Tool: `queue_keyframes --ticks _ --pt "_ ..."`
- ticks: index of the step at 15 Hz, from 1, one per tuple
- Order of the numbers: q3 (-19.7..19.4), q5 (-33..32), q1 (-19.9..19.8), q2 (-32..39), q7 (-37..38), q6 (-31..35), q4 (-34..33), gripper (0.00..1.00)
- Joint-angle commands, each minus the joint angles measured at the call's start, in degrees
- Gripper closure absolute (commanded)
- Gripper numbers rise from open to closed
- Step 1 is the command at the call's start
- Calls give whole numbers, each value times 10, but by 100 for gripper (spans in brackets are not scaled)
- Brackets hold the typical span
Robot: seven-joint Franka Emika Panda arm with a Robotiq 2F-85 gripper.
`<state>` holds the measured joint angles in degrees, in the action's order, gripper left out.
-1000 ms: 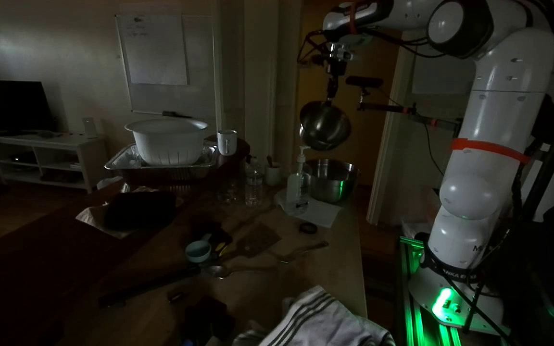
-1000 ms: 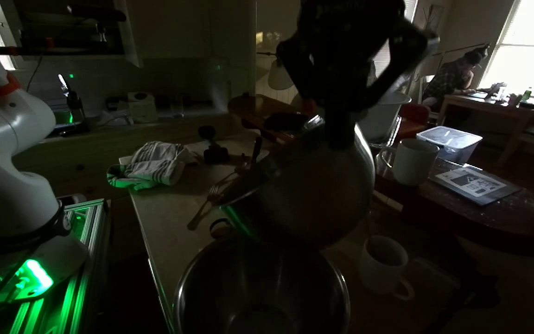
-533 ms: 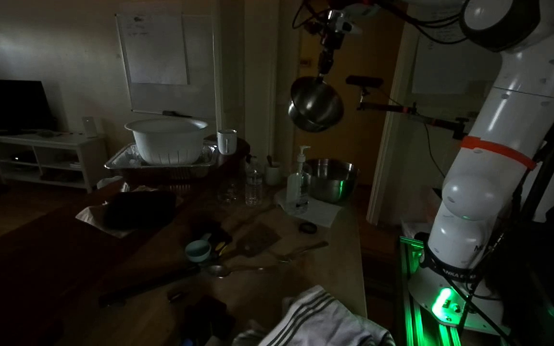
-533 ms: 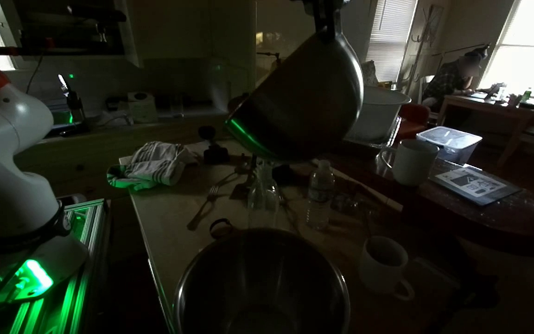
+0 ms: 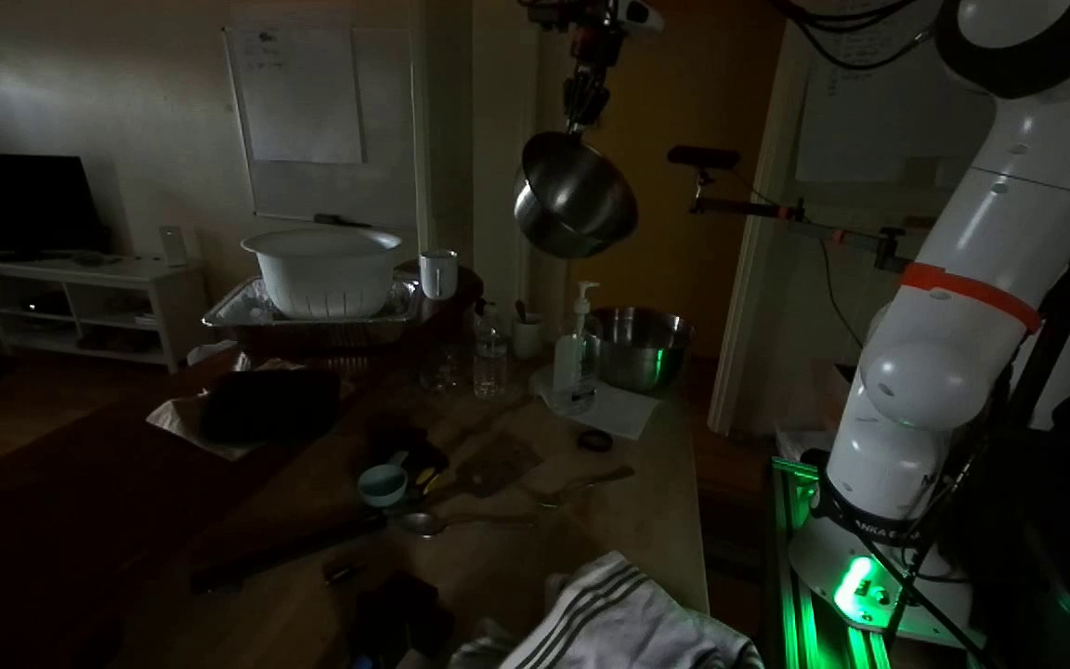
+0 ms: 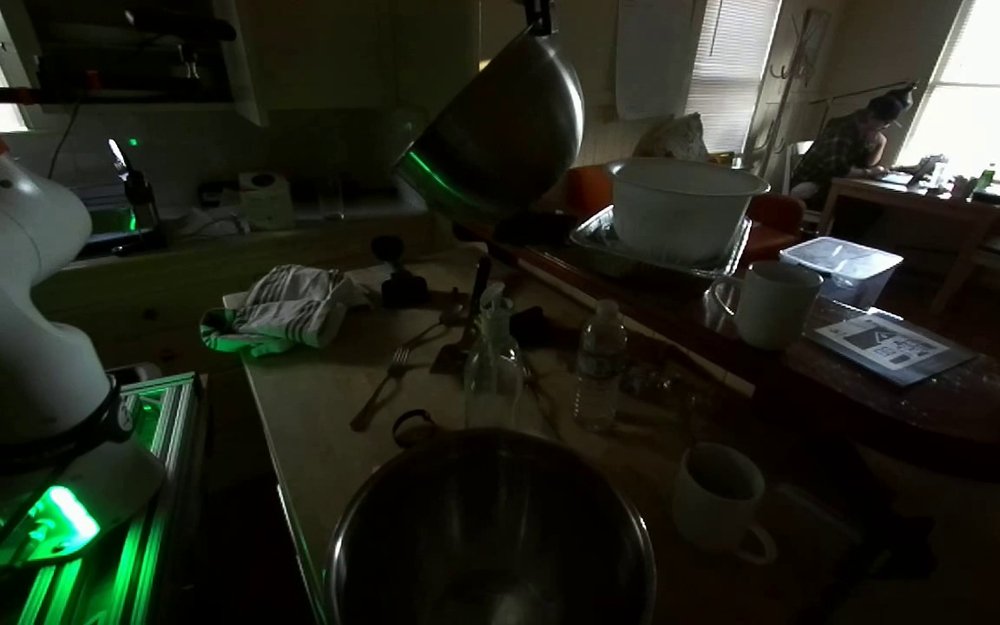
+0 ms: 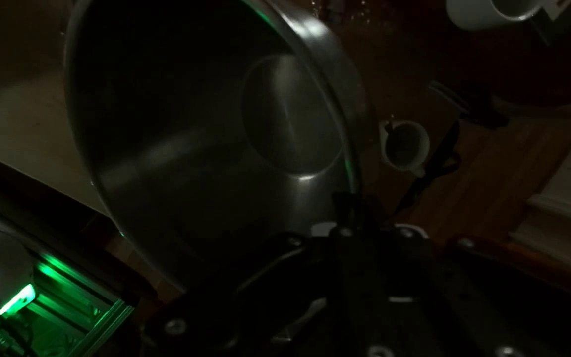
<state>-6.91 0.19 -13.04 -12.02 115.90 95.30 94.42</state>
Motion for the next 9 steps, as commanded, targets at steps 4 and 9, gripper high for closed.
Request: queue_keyframes --ticks 4,9 --pt "59 -33 55 2 -9 -30 38 98" --pt "66 -54 66 14 -9 -24 72 91"
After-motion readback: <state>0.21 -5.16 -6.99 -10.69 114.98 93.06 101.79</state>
